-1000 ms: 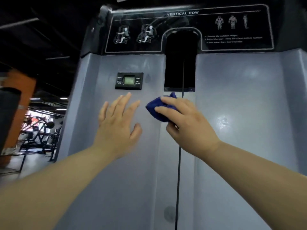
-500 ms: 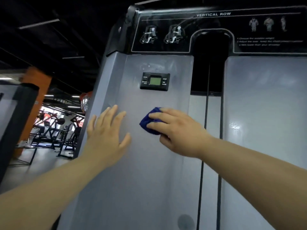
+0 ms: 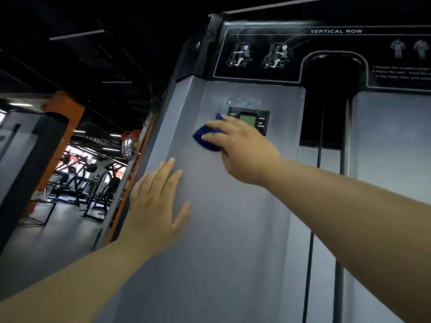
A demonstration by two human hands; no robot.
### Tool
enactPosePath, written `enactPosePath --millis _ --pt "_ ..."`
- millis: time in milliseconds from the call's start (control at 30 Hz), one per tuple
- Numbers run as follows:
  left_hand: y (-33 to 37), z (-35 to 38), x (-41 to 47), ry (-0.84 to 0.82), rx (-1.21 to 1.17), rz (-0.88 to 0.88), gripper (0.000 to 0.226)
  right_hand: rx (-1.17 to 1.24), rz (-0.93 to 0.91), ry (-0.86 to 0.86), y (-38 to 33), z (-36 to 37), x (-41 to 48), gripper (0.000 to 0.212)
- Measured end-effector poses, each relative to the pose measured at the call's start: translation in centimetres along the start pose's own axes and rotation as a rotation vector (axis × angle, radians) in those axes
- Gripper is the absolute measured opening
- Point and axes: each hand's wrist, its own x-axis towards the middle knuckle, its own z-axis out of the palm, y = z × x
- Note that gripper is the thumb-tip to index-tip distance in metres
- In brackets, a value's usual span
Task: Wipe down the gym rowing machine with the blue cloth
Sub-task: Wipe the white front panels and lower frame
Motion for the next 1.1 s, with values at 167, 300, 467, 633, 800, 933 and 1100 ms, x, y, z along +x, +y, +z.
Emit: enactPosePath --millis 167,300,467,633,800,933,1100 --pt "-0.4 0.7 -0.3 0.077 -0.049 0.021 0.060 -0.015 0.186 0.093 -2.6 2.1 3.1 0.053" --pt "-0.3 0.5 -0.7 0.211 -0.140 0.060 0.044 0.108 -0.040 0.058 -5.4 3.9 -0.9 0.048" --pt "-0.2 0.4 -0.7 0.256 -0.168 0.068 0.043 -0.047 -0.154 0.063 -1.4 1.3 1.2 0.047" --pt "-0.2 0.3 -1.1 0.206 -0.203 0.065 0.049 -0.008 0.040 0.024 -4.3 1.9 1.4 0.045" --pt "-0.3 -0.3 -2.3 0.207 -0.207 0.129 0.057 0.024 -0.356 -0.101 -5.3 3.2 -6.0 0.046" --pt "1.4 -0.8 -1.7 0.214 -0.232 0.192 0.058 -0.125 -0.034 0.126 0.6 0.2 -5.0 0.043" --pt "3.9 -0.7 -0.6 0.224 -0.283 0.152 0.058 -0.093 0.113 0.171 0.2 0.1 -9.6 0.047"
